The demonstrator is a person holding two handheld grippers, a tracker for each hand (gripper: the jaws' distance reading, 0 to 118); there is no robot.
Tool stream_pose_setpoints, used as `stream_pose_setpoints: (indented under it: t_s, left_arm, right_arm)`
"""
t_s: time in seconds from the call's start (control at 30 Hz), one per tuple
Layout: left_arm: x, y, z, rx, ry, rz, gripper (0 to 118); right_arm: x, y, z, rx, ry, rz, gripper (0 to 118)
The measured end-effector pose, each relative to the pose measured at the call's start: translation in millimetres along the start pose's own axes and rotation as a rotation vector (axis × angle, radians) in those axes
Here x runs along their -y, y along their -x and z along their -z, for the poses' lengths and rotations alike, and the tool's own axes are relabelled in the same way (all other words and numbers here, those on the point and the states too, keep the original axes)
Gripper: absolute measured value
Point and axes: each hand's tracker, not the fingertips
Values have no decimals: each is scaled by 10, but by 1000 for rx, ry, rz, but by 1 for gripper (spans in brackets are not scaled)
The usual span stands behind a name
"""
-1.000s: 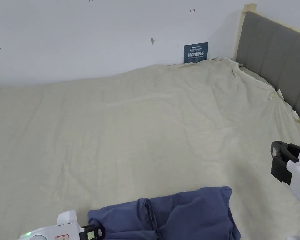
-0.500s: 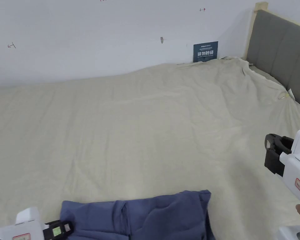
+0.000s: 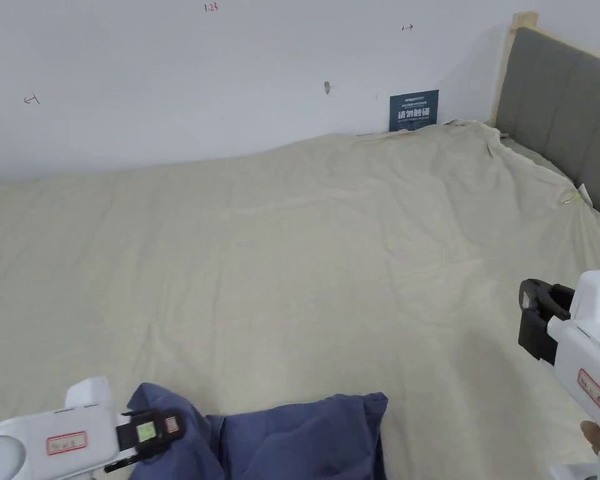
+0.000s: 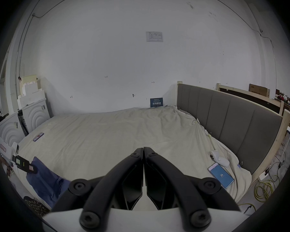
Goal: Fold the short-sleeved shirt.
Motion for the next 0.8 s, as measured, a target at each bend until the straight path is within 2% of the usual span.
stream_pose_setpoints:
  t_s: [0.3,0.57,0.8]
  left_arm:
    - [-8,-840,940,99,126,134,6]
    - [363,-1248,1815,6,256,191,6]
    - [638,-1351,2100,-39,288,206,8]
  right_arm:
    - [-36,-37,-69,1,-17,7,0]
    - [1,-60,-94,10,-8,12,0]
    - [36,-91,-105,18,11,7,0]
